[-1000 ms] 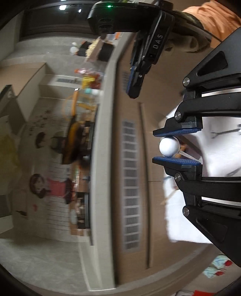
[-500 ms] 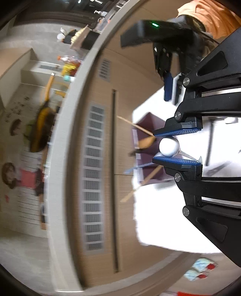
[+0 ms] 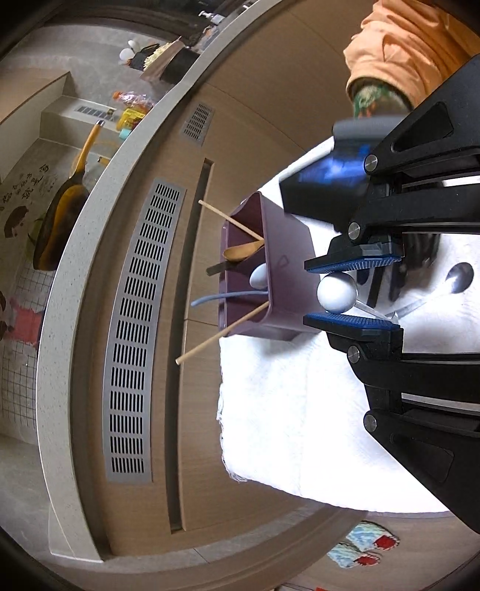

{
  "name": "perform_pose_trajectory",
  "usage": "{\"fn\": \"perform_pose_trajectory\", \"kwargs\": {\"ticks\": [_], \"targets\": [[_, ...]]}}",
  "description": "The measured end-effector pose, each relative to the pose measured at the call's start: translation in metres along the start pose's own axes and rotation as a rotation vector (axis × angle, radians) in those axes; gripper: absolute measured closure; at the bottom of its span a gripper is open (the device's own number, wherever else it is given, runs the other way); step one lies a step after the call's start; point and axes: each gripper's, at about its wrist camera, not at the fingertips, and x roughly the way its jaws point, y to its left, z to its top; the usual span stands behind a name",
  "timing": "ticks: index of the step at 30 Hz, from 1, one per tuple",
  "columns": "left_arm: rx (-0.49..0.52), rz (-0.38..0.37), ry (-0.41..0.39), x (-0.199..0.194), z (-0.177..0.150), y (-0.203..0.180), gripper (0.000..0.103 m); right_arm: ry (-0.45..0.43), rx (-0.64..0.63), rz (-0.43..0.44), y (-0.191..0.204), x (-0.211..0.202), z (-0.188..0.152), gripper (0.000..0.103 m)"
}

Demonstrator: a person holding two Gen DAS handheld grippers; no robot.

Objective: Organize utensils
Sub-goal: 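Lift the held utensils with both grippers toward the caddy, then lower both utensils into the maroon caddy and open both grippers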

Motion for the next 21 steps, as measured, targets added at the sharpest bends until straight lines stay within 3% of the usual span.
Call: {"fn": "perform_pose_trajectory", "kwargs": {"ticks": [2, 4, 5, 9, 12, 17, 21], "targets": [[-0.007, 0.002, -0.002, -0.003, -0.001, 0.004, 0.08, 0.0, 0.045, 0.018, -0.007, 0.004, -0.002, 0.067], [-0.015, 0.004, -0.003, -0.007, -0.003, 0.007, 0.08, 0.013, 0.072, -0.003, -0.01, 0.001, -0.005, 0.089], [-0.019, 0.005, -0.003, -0.008, -0.004, 0.007, 0.08, 0.023, 0.084, -0.011, -0.012, -0.002, -0.01, 0.091], [-0.02, 0.0, 0.0, -0.012, -0.009, 0.002, 0.08, -0.016, 0.165, -0.002, -0.019, -0.03, -0.03, 0.092], [-0.008, -0.013, 0.003, -0.013, -0.011, -0.008, 0.081, -0.114, 0.226, 0.003, -0.024, -0.075, -0.047, 0.092], [0.017, -0.043, -0.007, -0.017, -0.011, -0.031, 0.081, -0.254, 0.247, -0.071, -0.017, -0.141, -0.07, 0.092], [0.049, -0.056, -0.021, -0.022, -0.005, -0.05, 0.081, -0.317, 0.261, -0.106, -0.019, -0.166, -0.075, 0.092]]}}
